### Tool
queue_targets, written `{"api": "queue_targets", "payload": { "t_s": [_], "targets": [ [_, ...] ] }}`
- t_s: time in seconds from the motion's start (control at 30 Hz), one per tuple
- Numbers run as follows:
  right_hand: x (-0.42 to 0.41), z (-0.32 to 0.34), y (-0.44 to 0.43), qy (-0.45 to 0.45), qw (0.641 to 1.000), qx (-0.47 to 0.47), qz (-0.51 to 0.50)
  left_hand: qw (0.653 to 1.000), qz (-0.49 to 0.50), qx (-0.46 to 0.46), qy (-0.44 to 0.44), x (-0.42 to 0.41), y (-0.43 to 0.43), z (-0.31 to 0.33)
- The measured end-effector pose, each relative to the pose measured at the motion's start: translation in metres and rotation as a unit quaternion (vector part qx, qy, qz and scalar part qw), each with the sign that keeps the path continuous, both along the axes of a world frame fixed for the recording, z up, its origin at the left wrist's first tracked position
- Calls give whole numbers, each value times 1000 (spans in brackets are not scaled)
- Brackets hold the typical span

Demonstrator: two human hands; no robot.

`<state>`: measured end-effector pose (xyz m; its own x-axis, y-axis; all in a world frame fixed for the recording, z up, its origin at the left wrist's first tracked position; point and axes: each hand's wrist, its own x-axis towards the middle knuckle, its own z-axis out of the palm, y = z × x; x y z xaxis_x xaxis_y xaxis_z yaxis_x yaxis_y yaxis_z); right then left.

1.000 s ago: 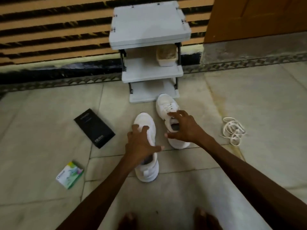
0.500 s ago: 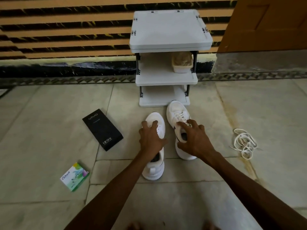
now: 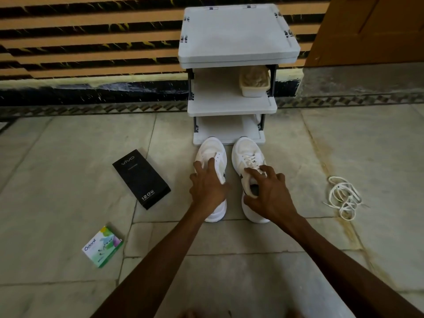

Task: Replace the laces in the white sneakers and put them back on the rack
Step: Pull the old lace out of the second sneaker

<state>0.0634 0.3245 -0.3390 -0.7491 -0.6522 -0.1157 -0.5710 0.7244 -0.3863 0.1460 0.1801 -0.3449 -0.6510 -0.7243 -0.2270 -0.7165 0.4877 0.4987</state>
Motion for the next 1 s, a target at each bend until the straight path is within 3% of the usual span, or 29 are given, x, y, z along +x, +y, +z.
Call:
{"api": "queue_targets", "payload": {
  "t_s": [0.2,0.33,0.43,0.47,0.53,0.6,0.67,0.8,1.0],
  "targets": [
    [7,-4,2,-26,999,-31,-20,1000,18,18,3,-11,-13,6],
    [-9,8,11,-87,986,-136,-46,1000,7,1,1,-15,-20,8],
    [-25,22,20,-81,981,-158,-74,976,-34,-183,111,-13,-9,12],
    [-29,24,23,-69,982,-156,-81,964,-57,-195,173,-14,-3,15],
    [-36,21,27,-57,985,-131,-94,957,-120,-124,232,-17,11,21],
    [-39,17,26,-49,990,-96,-96,961,-179,-82,196,-20,25,21],
    [-33,16,22,-39,989,-82,-112,961,-195,-107,165,-22,35,14],
    [-15,12,12,33,978,-161,-127,953,-186,-154,185,-25,42,5],
    [-20,2,11,2,979,-183,-87,965,-185,-114,146,-29,49,0]
  ]
}}
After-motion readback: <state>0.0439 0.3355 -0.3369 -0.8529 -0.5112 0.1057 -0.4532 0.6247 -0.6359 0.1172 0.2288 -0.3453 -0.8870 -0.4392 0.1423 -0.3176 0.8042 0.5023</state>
